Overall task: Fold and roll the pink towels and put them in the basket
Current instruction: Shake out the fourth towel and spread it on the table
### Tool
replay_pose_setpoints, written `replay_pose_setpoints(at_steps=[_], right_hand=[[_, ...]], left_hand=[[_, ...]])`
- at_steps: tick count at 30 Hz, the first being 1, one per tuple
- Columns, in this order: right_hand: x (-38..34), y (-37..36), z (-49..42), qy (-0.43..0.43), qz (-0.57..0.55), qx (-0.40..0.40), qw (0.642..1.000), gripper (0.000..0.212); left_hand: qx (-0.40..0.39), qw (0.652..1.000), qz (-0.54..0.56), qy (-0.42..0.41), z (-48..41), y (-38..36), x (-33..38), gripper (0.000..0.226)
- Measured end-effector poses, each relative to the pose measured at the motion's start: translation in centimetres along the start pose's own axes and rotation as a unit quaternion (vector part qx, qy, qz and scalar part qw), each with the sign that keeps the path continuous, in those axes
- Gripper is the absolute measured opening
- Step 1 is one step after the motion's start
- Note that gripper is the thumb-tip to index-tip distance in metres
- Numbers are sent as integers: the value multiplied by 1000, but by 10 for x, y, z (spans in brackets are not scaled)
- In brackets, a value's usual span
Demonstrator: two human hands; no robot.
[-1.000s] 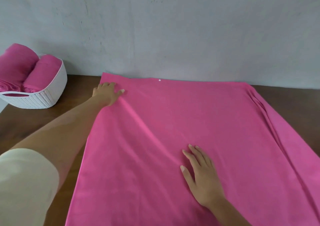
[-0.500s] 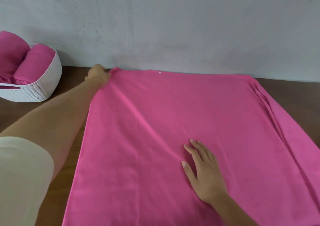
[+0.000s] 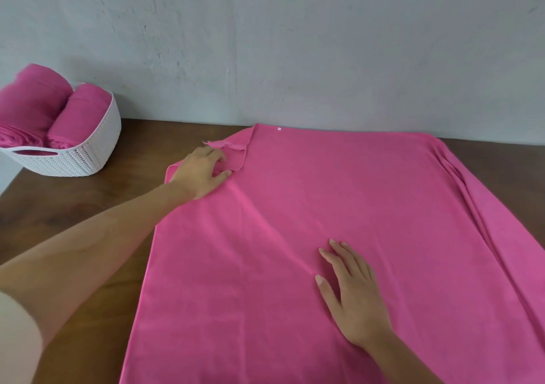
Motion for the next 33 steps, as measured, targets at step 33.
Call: replay_pose_setpoints(at_steps=[33], right_hand=[[-2,2,-1,-11,-10,-3,1000,55]], left_hand=[[-156,972,-166,48,-47,26,51,24]])
Point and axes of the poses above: each hand's wrist, its own z-axis away from the middle knuckle, its own y-axis out of the back of the hand, x = y × z, the point moved 1 cm from there along -z, towards the middle knuckle, and after that the axes turned 7 degrees about y, right-handed, at the moved point
